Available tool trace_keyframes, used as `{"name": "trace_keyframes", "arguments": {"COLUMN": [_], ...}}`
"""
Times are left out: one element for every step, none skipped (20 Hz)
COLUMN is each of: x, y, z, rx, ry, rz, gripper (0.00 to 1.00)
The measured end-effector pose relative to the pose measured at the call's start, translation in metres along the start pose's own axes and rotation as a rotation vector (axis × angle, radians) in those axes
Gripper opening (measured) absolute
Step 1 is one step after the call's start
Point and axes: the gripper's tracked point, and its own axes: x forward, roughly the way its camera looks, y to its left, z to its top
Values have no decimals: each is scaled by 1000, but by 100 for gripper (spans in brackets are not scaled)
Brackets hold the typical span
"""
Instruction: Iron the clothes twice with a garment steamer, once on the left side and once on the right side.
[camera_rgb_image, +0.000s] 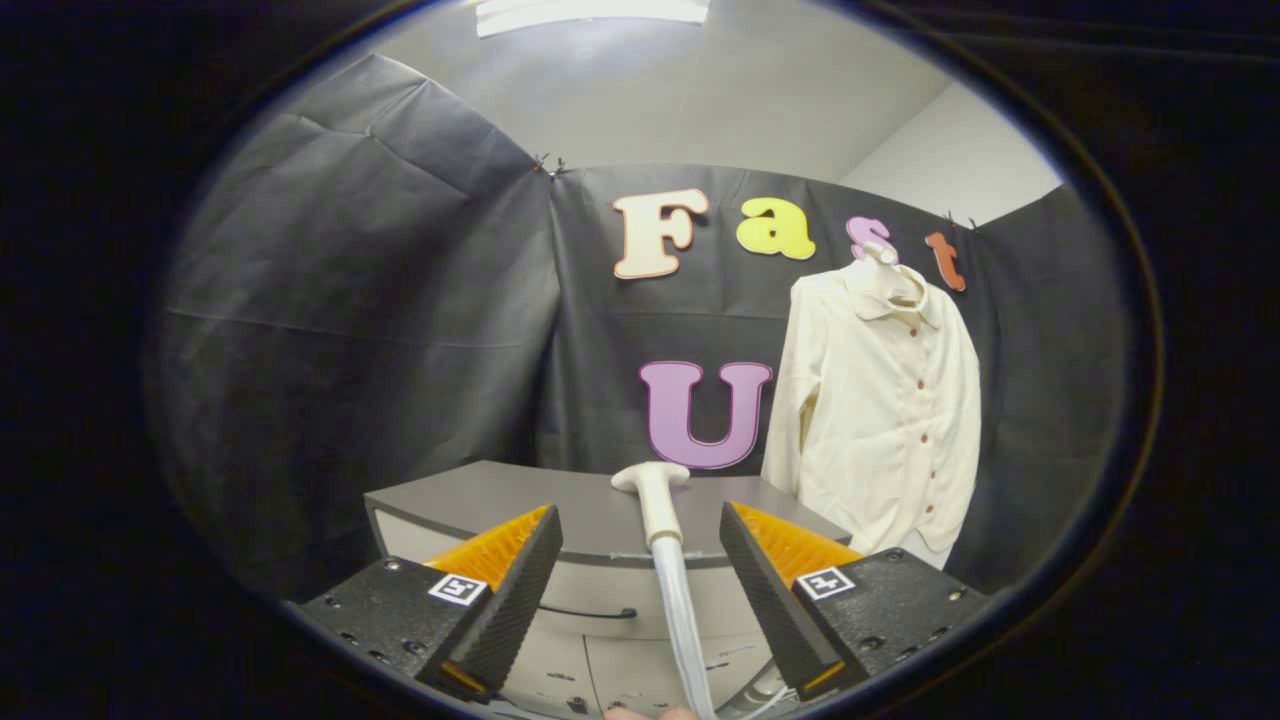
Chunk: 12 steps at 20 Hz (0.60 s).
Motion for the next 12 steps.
{"name": "trace_keyframes", "arguments": {"x": [10,19,30,39,47,56,64,72,77,85,91,97], "y": [-3,-5,-6,-8,-10,-11,-11,-12,-12,-13,-14,-12], "z": [-5,-9,-11,-13,-16,-18,-21,-23,-24,-24,-26,-30], "rx": [-7,-5,-2,2,7,11,14,11,7,5,8,14], "ry": [16,30,42,53,64,72,82,90,91,85,92,101], "rz": [-3,-6,-7,-9,-11,-10,-11,-12,-11,-17,-23,-19], "gripper": [97,97,97,97,97,97,97,97,97,97,97,97]}}
